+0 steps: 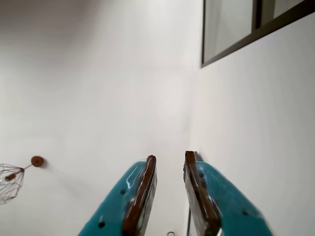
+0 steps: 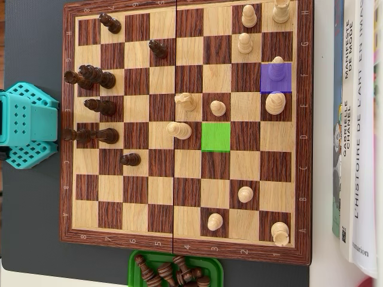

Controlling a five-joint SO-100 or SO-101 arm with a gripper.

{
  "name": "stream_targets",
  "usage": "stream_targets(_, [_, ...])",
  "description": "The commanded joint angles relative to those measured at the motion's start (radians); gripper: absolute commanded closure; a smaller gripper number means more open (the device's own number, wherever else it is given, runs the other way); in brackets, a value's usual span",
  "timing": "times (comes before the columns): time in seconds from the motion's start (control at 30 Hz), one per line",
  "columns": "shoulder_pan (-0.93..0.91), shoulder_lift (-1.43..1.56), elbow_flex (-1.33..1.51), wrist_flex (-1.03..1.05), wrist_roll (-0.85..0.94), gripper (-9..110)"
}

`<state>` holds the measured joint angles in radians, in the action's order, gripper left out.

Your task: Play chess

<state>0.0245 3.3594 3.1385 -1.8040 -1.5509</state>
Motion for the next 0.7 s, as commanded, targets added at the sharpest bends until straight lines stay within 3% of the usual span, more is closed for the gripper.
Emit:
stream_targets(0.0, [-0.005,-0.014,0.021,0.006,0.003,91])
stream_targets(0.33, [-0.006,-0.012,-0.009,0.186,0.003,91])
stream_targets(0.67, [-0.124,-0.012,-0.192,0.594,-0.008,91])
